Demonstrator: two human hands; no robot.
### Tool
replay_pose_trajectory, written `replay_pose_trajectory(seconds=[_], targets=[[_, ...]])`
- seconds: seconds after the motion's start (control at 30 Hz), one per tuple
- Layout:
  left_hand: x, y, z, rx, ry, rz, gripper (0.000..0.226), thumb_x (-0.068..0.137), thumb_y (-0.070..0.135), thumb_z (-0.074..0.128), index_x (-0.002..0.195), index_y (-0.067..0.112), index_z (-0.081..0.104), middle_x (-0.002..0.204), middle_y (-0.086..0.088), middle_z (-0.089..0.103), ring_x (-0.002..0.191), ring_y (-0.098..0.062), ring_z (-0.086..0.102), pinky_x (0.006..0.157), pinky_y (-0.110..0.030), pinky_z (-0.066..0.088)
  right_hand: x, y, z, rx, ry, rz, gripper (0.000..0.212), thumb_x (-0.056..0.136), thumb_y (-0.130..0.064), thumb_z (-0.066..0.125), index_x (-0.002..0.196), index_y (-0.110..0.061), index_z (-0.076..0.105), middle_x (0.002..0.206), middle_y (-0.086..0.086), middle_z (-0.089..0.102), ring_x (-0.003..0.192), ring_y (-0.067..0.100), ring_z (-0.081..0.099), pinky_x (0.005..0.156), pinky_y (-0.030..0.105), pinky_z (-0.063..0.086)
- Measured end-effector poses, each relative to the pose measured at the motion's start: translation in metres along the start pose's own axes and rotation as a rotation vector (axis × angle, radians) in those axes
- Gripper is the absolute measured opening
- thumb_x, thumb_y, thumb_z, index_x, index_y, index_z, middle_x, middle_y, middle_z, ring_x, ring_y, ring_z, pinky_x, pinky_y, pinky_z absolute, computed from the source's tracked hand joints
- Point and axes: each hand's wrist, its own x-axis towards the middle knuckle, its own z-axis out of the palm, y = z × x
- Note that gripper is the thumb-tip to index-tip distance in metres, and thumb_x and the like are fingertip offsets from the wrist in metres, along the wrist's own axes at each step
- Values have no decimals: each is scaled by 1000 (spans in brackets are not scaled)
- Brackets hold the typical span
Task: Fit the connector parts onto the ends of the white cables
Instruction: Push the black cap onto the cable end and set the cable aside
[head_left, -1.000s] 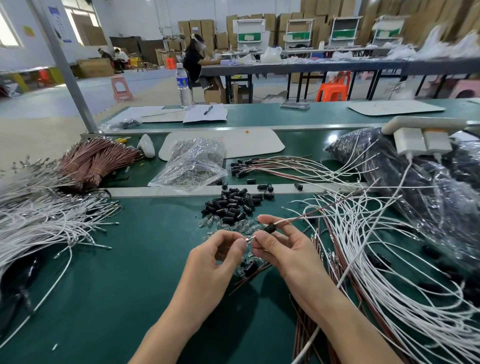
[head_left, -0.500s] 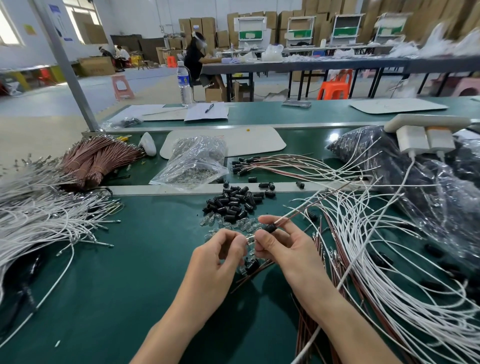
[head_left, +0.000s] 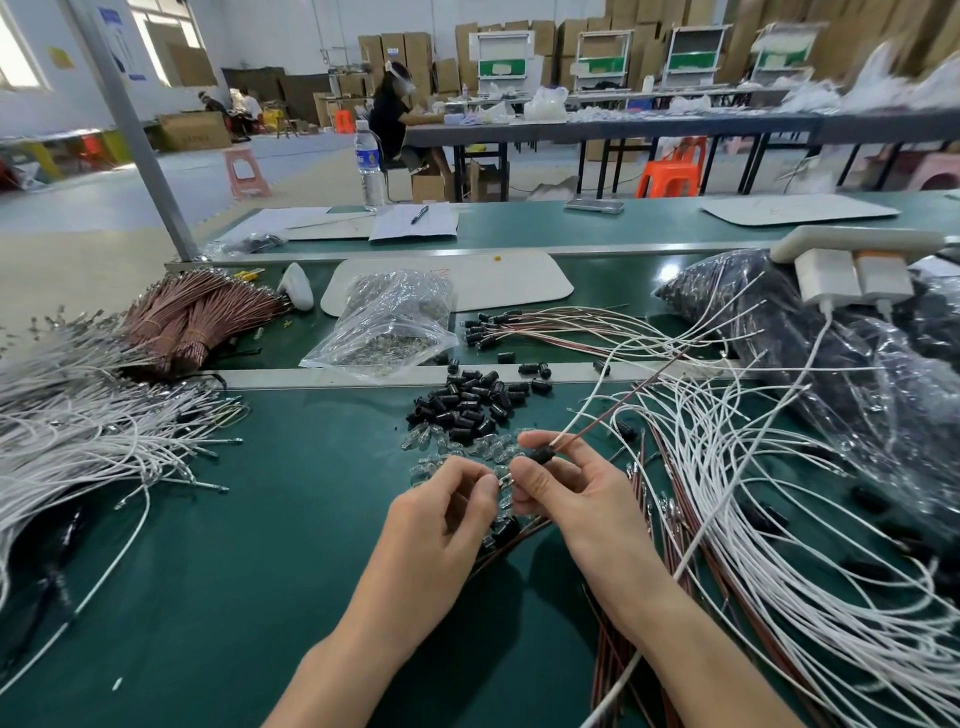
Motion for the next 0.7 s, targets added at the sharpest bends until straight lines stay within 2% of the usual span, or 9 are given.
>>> replay_pose_trajectory(seconds=[0.2,0.27,0.4,0.47,0.57,0.6,0.7], targets=[[1,-1,1,-61,-6,-62,17,102,35,53,87,33,60,78,5,69,66,-16,62,66,-33,51,0,-1,1,30,-10,9,25,81,-20,76,105,-18,71,77,1,72,70,12,68,70,19,56],[1,-1,1,-53,4,-53,17,103,34,53,87,36,60,78,7,70,64,-12,61,63,-28,51,0,-1,2,57,-34,26,29,79,-20,76,108,-19,71,80,4,72,74,16,71,73,22,57],[1,-1,2,4,21,-16,15,102,34,54,87,36,58,71,13,66,56,-2,53,54,-12,40,-1,2,4,133,-82,66,33,79,-14,76,111,-17,69,84,9,72,80,22,73,75,27,60],[0,0,2,-17,21,-20,16,101,36,54,86,33,59,67,10,64,53,-2,48,51,-13,38,-1,1,4,139,-83,76,30,79,-13,76,108,-20,72,84,10,72,81,22,73,75,28,60],[1,2,1,-60,30,-28,23,96,47,52,85,29,59,67,0,63,57,-18,51,51,-24,41,-1,0,4,133,-84,80,30,80,-12,77,107,-22,72,86,11,72,82,23,74,76,27,59],[1,2,1,-63,27,-26,24,96,48,51,85,28,58,67,-1,62,58,-19,52,52,-25,41,-1,0,4,128,-84,82,30,80,-12,77,107,-22,72,87,12,72,82,24,74,76,27,59],[0,1,0,-38,-1,-14,19,100,38,54,84,29,58,65,4,60,54,-7,47,51,-18,38,-2,-1,4,120,-83,87,28,79,-13,77,104,-25,74,86,11,72,82,23,74,78,27,59]])
